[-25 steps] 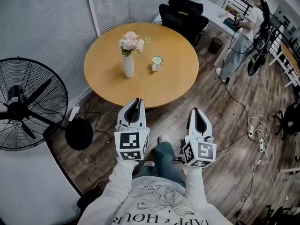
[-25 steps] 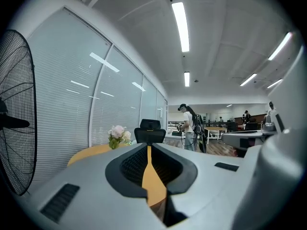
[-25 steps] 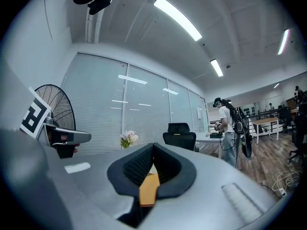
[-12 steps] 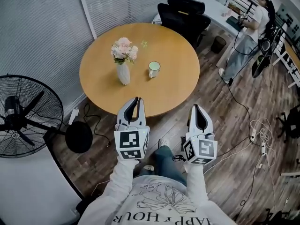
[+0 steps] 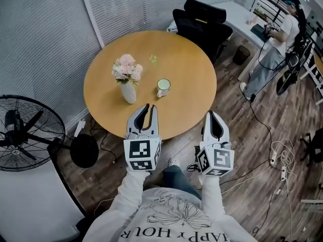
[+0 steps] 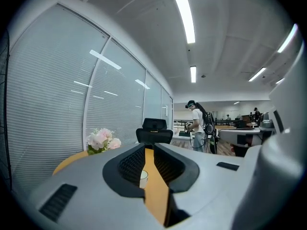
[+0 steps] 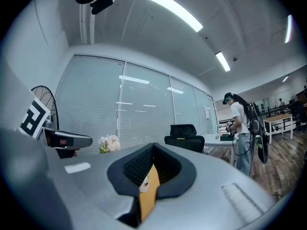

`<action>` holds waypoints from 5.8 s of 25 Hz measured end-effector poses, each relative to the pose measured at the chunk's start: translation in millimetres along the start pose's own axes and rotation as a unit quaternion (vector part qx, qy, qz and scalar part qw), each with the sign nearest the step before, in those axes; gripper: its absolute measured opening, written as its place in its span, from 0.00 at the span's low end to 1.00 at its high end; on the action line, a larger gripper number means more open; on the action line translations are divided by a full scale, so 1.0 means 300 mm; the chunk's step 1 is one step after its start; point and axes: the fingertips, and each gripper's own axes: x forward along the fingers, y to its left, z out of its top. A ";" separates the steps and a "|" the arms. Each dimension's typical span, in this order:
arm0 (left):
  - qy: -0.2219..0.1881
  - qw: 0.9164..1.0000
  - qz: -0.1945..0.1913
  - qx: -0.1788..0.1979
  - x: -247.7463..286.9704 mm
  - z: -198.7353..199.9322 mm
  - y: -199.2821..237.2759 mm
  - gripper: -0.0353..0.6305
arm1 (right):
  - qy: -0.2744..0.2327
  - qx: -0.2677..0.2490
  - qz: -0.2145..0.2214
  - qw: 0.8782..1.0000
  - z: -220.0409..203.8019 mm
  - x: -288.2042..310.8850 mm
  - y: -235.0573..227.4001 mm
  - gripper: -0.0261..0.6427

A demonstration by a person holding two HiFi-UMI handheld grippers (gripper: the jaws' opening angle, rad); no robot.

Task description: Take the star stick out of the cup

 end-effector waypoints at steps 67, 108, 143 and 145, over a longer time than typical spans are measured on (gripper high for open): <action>0.127 0.987 0.074 -0.066 0.982 -0.260 0.229 0.24 | 0.089 0.030 0.076 0.993 -0.284 0.986 -0.271 0.05; 0.214 0.966 0.047 -0.134 1.245 -0.599 0.399 0.26 | 0.192 0.010 0.067 0.979 -0.618 1.177 -0.223 0.05; 0.187 0.974 0.018 -0.124 1.224 -0.546 0.336 0.07 | 0.175 0.035 0.048 0.983 -0.592 1.118 -0.251 0.05; 0.180 0.977 0.020 -0.117 1.216 -0.518 0.328 0.07 | 0.170 0.036 0.051 0.983 -0.571 1.110 -0.254 0.05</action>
